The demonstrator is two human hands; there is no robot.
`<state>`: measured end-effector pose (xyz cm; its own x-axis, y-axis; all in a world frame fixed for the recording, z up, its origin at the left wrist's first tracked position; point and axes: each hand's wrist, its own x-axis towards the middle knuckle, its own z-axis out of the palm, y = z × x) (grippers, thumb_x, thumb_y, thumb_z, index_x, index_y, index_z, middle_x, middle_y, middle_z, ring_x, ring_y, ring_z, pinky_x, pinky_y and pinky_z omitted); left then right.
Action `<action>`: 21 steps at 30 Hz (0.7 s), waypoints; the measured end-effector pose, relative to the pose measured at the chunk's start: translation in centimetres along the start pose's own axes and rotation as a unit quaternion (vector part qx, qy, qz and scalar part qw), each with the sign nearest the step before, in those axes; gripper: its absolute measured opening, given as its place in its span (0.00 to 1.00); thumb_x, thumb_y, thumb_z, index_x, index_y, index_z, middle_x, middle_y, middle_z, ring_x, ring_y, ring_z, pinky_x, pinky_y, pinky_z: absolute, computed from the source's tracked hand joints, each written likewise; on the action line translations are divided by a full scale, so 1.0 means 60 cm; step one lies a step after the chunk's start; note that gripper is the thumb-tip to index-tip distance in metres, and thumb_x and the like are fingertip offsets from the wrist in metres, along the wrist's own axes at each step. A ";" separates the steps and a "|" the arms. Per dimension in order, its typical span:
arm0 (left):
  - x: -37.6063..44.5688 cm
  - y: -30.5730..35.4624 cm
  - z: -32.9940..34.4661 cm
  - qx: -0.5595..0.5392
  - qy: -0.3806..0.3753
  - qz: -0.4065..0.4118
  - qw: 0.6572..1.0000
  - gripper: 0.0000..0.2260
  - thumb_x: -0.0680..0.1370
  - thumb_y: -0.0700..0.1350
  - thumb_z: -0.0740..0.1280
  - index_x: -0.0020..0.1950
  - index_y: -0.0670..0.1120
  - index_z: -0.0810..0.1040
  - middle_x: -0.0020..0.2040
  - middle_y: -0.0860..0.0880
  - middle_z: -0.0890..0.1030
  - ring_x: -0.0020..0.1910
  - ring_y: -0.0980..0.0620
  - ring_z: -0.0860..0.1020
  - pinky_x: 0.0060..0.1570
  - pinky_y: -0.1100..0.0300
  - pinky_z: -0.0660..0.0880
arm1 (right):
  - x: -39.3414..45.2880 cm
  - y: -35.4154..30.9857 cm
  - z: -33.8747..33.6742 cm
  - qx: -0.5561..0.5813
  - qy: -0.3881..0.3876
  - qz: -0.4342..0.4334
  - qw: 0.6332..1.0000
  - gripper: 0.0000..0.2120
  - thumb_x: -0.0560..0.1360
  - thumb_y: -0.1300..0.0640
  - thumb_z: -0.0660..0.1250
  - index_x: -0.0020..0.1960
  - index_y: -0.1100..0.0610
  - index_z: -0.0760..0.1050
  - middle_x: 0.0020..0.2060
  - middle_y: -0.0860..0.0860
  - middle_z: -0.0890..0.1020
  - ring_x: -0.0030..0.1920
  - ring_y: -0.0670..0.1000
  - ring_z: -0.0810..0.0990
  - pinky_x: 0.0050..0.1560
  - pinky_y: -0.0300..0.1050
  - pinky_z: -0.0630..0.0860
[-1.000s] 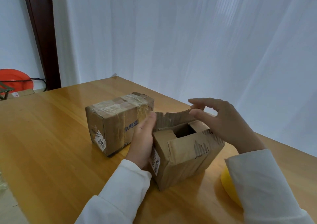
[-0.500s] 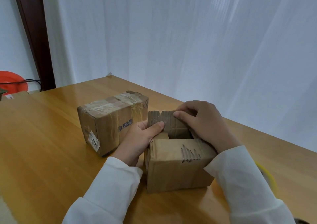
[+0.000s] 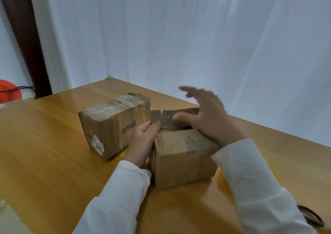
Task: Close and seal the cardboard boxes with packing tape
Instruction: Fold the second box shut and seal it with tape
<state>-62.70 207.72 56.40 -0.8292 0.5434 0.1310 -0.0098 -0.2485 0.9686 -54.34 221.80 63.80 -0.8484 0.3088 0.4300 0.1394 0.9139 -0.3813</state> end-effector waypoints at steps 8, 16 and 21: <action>-0.004 -0.019 0.002 0.067 0.189 0.107 0.974 0.10 0.82 0.49 0.55 0.57 0.48 0.74 0.49 0.50 0.77 0.48 0.54 0.75 0.52 0.56 0.73 | -0.134 0.114 -0.120 -0.089 -0.202 0.237 0.946 0.22 0.71 0.33 0.63 0.51 0.50 0.77 0.47 0.47 0.80 0.46 0.46 0.78 0.44 0.41 0.73; -0.088 -0.016 0.092 0.220 0.130 0.516 0.818 0.18 0.78 0.51 0.59 0.63 0.43 0.67 0.59 0.43 0.71 0.58 0.44 0.71 0.59 0.53 0.70 | -0.258 0.150 -0.036 0.003 -0.117 0.194 0.974 0.07 0.74 0.45 0.68 0.39 0.45 0.74 0.40 0.47 0.78 0.41 0.50 0.77 0.42 0.43 0.71; -0.125 -0.063 0.173 0.230 -0.165 0.157 0.946 0.37 0.67 0.69 0.61 0.71 0.52 0.62 0.66 0.57 0.67 0.66 0.60 0.66 0.62 0.65 0.62 | -0.290 0.114 -0.082 0.338 0.123 0.240 0.901 0.07 0.77 0.50 0.64 0.45 0.52 0.78 0.37 0.48 0.84 0.37 0.48 0.81 0.35 0.35 0.74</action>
<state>-50.63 212.93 53.95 -0.5296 0.7409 0.4130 0.5160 -0.1051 0.8501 -36.14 223.97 57.72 -0.6223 0.7516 0.2188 0.0466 0.3146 -0.9481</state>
